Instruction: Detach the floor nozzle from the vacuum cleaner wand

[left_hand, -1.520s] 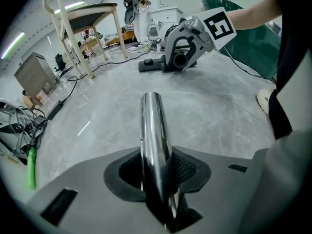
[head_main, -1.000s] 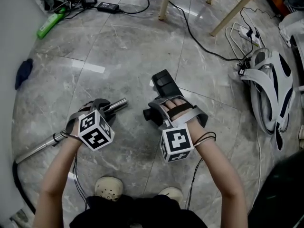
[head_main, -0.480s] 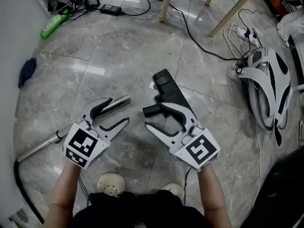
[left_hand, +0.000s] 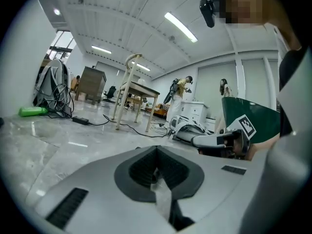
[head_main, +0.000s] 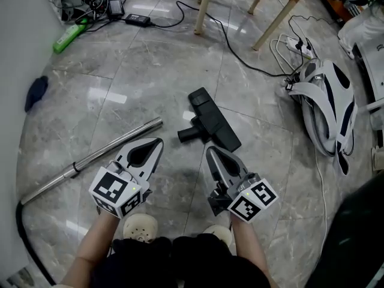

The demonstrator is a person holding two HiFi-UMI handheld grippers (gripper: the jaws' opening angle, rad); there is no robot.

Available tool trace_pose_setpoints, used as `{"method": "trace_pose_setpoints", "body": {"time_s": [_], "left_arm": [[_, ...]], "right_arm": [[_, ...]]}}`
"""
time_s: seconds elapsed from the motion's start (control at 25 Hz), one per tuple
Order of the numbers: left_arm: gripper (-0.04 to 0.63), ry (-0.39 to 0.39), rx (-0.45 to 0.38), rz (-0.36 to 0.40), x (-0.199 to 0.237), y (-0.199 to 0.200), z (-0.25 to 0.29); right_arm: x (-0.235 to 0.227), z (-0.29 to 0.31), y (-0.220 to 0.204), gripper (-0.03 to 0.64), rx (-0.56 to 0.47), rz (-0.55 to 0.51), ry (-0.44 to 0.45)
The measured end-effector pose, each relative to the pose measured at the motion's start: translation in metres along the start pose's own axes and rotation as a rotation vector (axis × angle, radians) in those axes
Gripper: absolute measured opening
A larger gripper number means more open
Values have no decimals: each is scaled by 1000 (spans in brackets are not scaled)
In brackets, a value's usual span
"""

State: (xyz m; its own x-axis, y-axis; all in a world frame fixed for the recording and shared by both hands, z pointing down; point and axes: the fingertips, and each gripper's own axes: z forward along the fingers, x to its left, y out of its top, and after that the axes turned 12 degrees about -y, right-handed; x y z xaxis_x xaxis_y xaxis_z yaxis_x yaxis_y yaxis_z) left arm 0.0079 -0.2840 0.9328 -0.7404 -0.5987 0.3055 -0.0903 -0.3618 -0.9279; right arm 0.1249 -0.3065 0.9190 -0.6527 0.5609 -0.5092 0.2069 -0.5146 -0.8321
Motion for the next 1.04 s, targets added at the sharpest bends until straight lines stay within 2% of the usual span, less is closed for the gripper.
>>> {"method": "trace_pose_setpoints", "body": {"time_s": [0.08,0.16,0.32,0.68,0.84,1.04], "left_arm": [[11,-3,-16,17,-4,2,0],[11,-2,-11,32,-5,4,0],[11,-2,5,19,-3,0,2],[11,-29,15,-10,3,-25,11],[11,-30,54,-10,7,-33,17],[11,-36,61,-45,13,-42,27]], "right_arm": [[1,-5,-1,15,-15,-73,-38],[2,-8,1,15,-38,-94,-59],[0,-8,2,15,-66,-90,-71],[1,4,-13,15,-48,-101,-39],[-10,6,-14,15,-49,-70,-48],[-23,12,-17,15,-36,-41,-62]]}}
